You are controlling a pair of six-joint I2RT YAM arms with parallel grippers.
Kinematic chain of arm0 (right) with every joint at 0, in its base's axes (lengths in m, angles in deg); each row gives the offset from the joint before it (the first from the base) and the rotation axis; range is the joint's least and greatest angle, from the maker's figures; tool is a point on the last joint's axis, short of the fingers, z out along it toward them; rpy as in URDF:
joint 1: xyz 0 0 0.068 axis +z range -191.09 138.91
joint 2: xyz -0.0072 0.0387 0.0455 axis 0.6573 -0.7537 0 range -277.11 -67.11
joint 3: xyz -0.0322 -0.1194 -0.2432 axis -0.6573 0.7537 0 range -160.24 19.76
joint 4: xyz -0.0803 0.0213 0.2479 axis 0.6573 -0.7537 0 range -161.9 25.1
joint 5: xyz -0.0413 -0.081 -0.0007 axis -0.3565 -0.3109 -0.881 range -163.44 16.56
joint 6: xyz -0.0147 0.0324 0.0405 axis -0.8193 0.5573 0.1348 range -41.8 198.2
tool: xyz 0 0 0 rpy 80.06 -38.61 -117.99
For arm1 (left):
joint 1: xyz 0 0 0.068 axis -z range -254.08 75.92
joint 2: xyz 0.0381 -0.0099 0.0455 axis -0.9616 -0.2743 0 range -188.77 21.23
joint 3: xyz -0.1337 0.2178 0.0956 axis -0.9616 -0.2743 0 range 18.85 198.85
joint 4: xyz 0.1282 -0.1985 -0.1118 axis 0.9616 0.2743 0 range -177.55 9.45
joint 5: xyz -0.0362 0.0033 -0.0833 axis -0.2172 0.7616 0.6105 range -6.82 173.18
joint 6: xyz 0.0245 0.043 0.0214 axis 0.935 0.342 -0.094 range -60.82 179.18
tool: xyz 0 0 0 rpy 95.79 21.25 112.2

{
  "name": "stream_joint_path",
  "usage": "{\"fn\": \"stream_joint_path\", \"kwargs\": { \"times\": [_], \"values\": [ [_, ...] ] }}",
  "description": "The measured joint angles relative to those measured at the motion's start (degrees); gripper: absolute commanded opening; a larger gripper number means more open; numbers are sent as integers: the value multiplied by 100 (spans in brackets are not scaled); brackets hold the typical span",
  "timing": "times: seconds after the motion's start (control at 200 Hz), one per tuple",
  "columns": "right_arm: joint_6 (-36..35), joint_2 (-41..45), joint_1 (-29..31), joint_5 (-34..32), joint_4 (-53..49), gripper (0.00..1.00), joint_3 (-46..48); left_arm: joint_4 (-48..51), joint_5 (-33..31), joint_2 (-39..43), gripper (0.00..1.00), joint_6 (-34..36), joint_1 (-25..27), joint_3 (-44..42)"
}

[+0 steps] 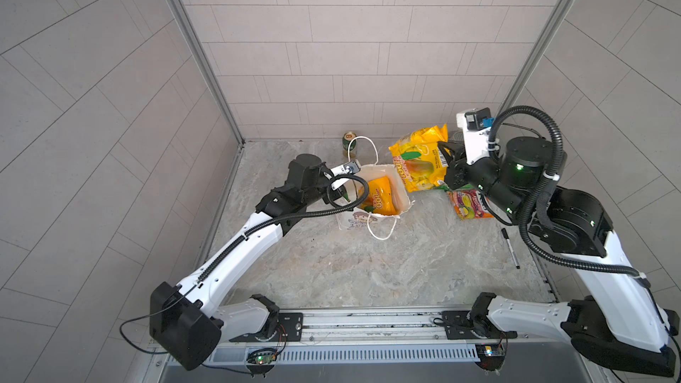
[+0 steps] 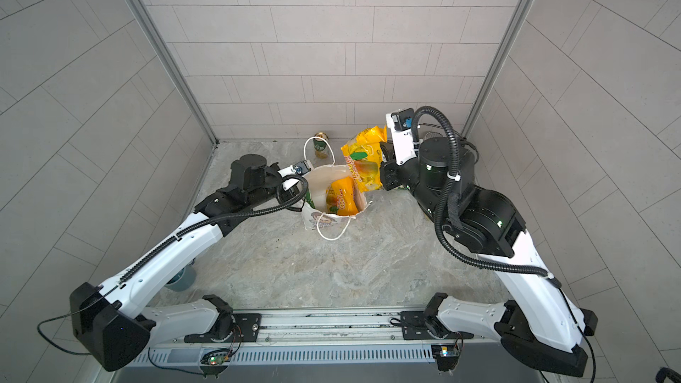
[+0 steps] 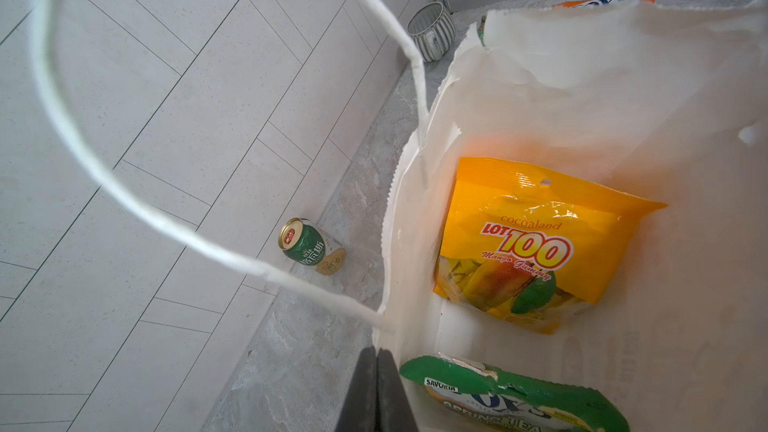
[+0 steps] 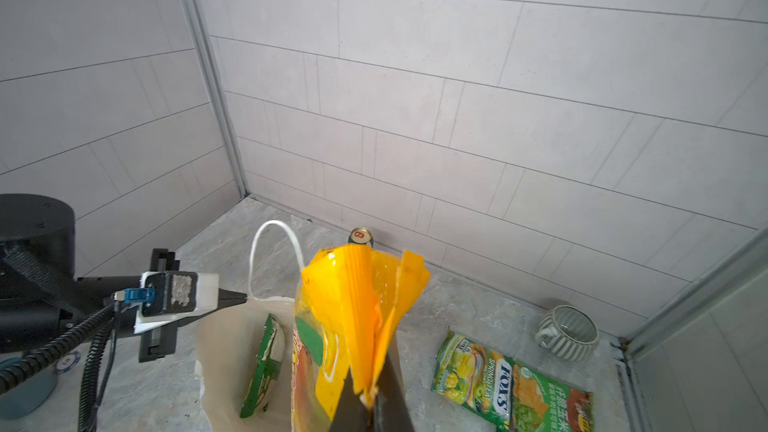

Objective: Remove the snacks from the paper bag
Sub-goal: 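Lift the yellow LOT 100 packet up out of the bag with the right gripper, then carry the yellow packet over beside the other packets with the right gripper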

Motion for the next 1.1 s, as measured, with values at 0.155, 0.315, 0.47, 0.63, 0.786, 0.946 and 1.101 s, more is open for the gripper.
{"fn": "stream_joint_path", "kwargs": {
  "times": [0.155, 0.315, 0.47, 0.63, 0.786, 0.946, 1.101],
  "values": [
    [-9, 251, -249, -483, 0, 0, 286, -68, 155, 105, 0, 66, 0, -160],
    [42, 332, -678, -595, -26, 0, 715, -94, 236, 201, 0, 118, 0, -195],
    [310, 334, -1305, -219, 52, 0, 1294, -96, 286, 214, 0, 140, -2, -201],
    [684, 361, -1722, 308, 398, 0, 2299, -122, 330, 297, 0, 192, -2, -297],
    [1047, 356, -2046, 844, 815, 0, 3283, -140, 332, 297, 0, 273, -2, -308],
    [1462, 321, -2409, 1467, 1403, 0, 4087, -146, 341, 295, 0, 297, -2, -317],
    [1821, 81, -2487, 1978, 2035, 0, 4489, -160, 382, 295, 0, 297, -2, -321]
  ]
}}
